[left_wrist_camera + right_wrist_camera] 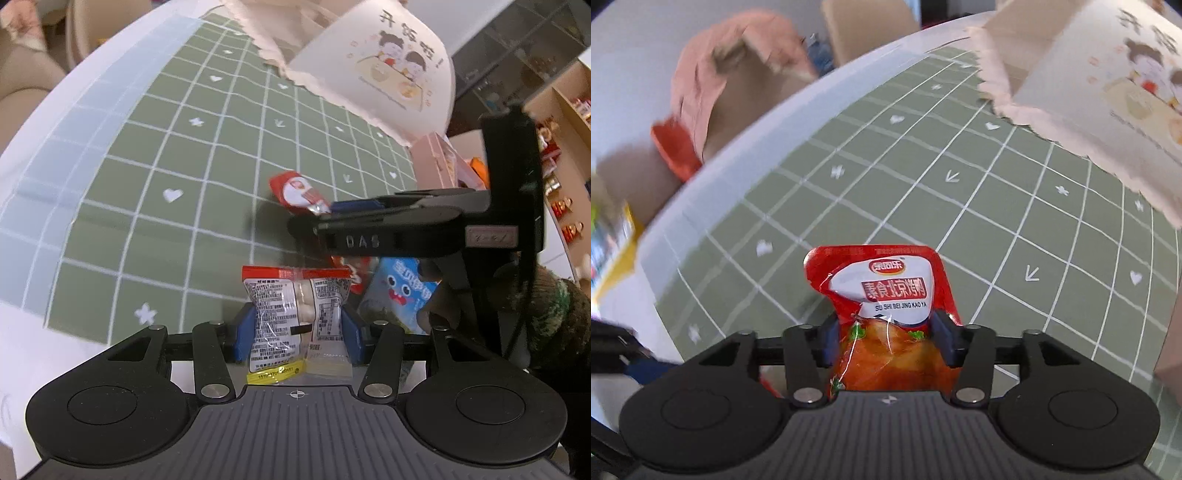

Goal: Organize snacks

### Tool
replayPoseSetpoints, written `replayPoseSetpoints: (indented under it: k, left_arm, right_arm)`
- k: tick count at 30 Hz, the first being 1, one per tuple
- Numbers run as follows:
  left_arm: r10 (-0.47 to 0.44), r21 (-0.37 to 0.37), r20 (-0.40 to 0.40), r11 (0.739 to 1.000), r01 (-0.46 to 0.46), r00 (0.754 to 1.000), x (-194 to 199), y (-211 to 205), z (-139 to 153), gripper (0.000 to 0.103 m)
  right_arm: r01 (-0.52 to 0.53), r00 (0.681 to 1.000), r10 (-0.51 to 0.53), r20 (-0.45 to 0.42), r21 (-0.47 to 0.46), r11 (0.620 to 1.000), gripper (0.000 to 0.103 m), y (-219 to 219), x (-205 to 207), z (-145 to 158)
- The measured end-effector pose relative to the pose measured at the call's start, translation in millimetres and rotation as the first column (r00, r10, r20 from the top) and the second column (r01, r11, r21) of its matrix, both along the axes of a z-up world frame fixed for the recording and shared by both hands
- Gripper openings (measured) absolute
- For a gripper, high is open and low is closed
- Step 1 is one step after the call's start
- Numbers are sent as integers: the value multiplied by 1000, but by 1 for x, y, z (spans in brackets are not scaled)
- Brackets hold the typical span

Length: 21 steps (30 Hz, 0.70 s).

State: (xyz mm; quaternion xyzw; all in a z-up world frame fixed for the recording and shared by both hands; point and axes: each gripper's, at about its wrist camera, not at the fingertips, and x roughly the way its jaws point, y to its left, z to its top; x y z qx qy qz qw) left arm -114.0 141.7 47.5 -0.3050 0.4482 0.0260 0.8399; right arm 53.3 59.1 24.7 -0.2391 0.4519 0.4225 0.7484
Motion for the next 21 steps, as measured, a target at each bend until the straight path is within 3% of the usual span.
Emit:
replayPoseSetpoints:
  k: [3,5,9,13,21]
  left_arm:
    - [19,-3,0,1000,-19,1000,-6,4,0,54]
    - [27,-12,0,1000,-27,1000,-7,4,-1,54]
    - [14,-20,-8,1000,-14,1000,-6,2,-3,54]
    - [12,-28,-20,1000,-13,1000,-6,3,-6,54]
    - [26,-19,-23,999,-26,999,-1,5,-4,54]
  right_arm:
    - [-2,995,6,99,-35,999,70,-4,-6,-7]
    - [8,993,-6,114,-20,1000,76,-10,-5,-8]
    - [40,994,-44,97,41,998,77,-28,3,-6]
    - [-1,995,-9,95,98,995,77,-46,-1,6]
    - [-164,971,152,183,53,985,77,-47,-8,22]
